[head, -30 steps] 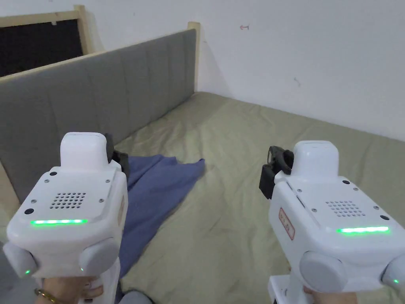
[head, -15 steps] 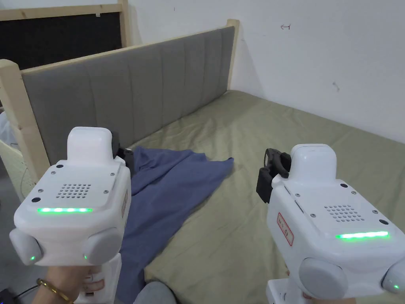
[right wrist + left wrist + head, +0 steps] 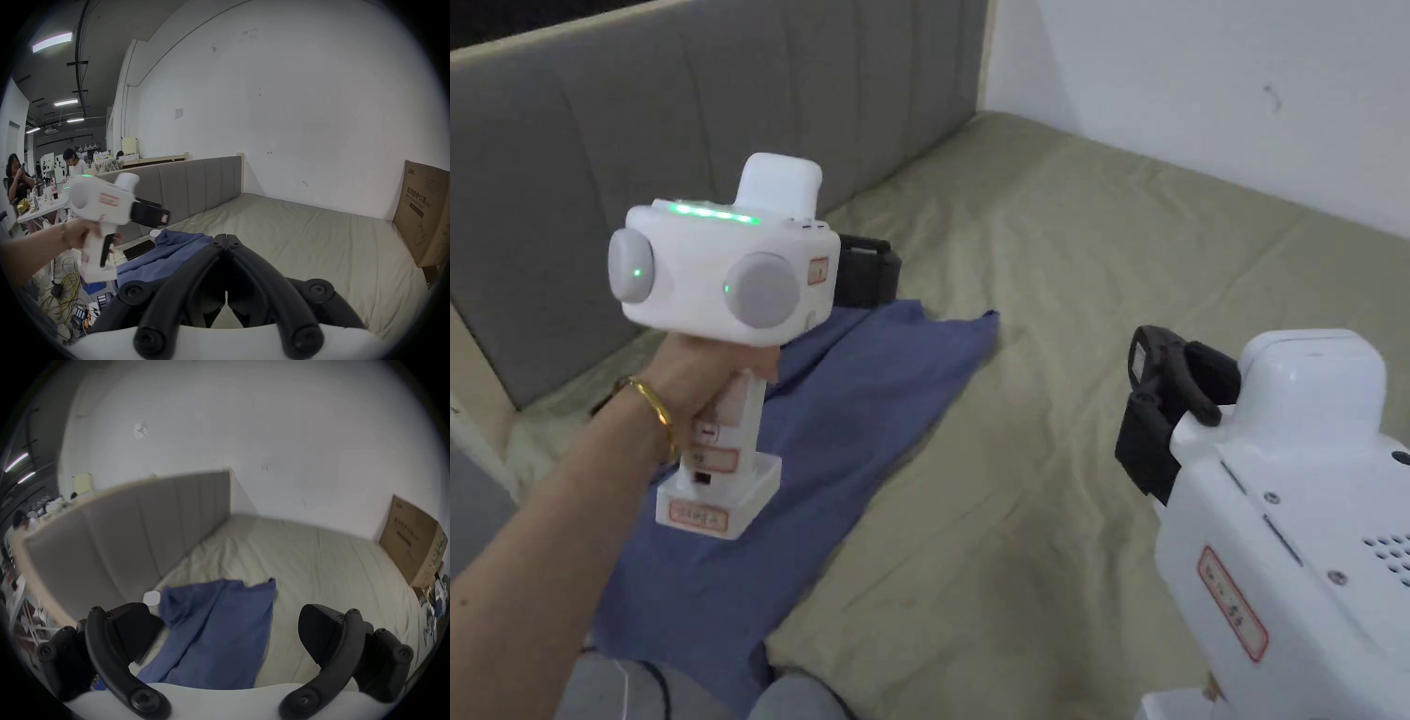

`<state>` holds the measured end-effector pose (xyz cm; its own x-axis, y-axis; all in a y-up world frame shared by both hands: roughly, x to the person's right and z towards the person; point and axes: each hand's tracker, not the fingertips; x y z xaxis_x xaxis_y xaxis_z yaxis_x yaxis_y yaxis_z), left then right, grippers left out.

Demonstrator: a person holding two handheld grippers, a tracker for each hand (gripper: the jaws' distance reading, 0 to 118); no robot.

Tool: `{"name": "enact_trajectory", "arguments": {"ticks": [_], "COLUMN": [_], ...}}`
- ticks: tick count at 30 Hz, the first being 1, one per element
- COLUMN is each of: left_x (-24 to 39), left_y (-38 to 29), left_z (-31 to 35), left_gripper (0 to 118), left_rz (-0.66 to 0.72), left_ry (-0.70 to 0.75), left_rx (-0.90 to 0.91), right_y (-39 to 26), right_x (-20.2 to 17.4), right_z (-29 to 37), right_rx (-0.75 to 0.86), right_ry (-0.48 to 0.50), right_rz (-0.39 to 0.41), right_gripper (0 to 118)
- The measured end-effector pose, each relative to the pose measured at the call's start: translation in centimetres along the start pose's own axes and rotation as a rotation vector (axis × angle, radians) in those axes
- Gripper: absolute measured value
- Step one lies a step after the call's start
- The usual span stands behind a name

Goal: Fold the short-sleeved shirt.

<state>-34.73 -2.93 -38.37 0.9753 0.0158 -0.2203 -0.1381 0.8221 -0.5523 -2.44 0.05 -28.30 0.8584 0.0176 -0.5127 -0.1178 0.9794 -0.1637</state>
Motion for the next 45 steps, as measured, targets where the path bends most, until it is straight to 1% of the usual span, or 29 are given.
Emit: {"name": "enact_trajectory", "arguments": {"ticks": [3,5,8,12,13,14,17,18,19,20,21,22,24,27,31,34,35,40,44,45], "left_x": [0.0,-0.1,0.0,0.2,0.4,0.3,1.1,1.0,1.1,1.3,1.5,1.5,1.6,1.4,0.2,-0.5,-0.6,0.3,3.7,4.6], "left_y": [0.9,0.7,-0.7,-3.0,-3.4,-3.9,-4.9,-4.9,-4.9,-4.8,-4.7,-4.6,-3.9,-2.5,-0.8,0.9,1.6,6.2,11.3,12.5], "left_z": [-8.0,-12.6,-18.3,-22.9,-23.5,-23.9,-24.8,-24.5,-24.2,-23.8,-23.5,-22.9,-20.9,-16.1,-8.4,-1.7,1.0,11.9,20.1,21.6], "left_gripper": [118,118,118,117,112,96,37,23,18,14,10,7,6,6,6,6,6,6,6,6], "left_rz": [-0.049,-0.074,-0.071,-0.034,-0.033,-0.036,-0.045,0.025,0.085,0.122,0.129,0.116,0.122,0.154,0.218,0.282,0.282,0.212,0.132,0.12], "left_ry": [-0.019,-0.071,-0.041,0.007,-0.003,-0.007,0.059,0.014,-0.016,-0.002,0.023,0.031,0.021,-0.003,-0.035,-0.064,-0.08,-0.167,-0.266,-0.292], "left_rx": [-0.176,-0.286,-0.422,-0.496,-0.507,-0.516,-0.567,-0.583,-0.564,-0.545,-0.551,-0.545,-0.5,-0.362,-0.211,-0.092,-0.039,0.15,0.324,0.354], "right_y": [-0.7,-1.4,-2.8,-4.8,-5.1,-5.4,-6.0,-6.0,-5.9,-5.8,-5.5,-5.3,-4.6,-3.5,-2.2,-1.8,-1.7,-0.8,0.3,0.6], "right_x": [1.0,1.7,2.7,3.9,4.2,4.4,4.6,4.7,4.8,4.9,5.0,5.1,5.1,5.1,4.7,4.1,3.9,4.2,5.0,5.1], "right_z": [-2.3,-3.9,-6.0,-8.3,-8.6,-8.8,-8.8,-8.6,-8.2,-7.8,-7.4,-6.9,-5.4,-2.7,1.7,5.5,6.8,11.4,14.9,15.6], "right_rx": [-0.035,-0.057,-0.097,-0.184,-0.193,-0.199,-0.21,-0.21,-0.208,-0.205,-0.203,-0.199,-0.182,-0.145,-0.104,-0.055,-0.051,0.005,0.07,0.081], "right_ry": [-0.013,-0.022,-0.049,-0.052,-0.044,-0.043,-0.061,-0.066,-0.069,-0.073,-0.076,-0.078,-0.091,-0.114,-0.124,-0.146,-0.149,-0.17,-0.21,-0.221], "right_rz": [-0.006,-0.018,-0.046,-0.087,-0.104,-0.109,-0.083,-0.078,-0.078,-0.083,-0.091,-0.094,-0.086,-0.064,-0.073,-0.037,-0.037,-0.047,-0.074,-0.069], "right_gripper": [0,0,0,0,0,0,0,0,0,0,0,0,0,0,0,0,0,0,0,0]}}
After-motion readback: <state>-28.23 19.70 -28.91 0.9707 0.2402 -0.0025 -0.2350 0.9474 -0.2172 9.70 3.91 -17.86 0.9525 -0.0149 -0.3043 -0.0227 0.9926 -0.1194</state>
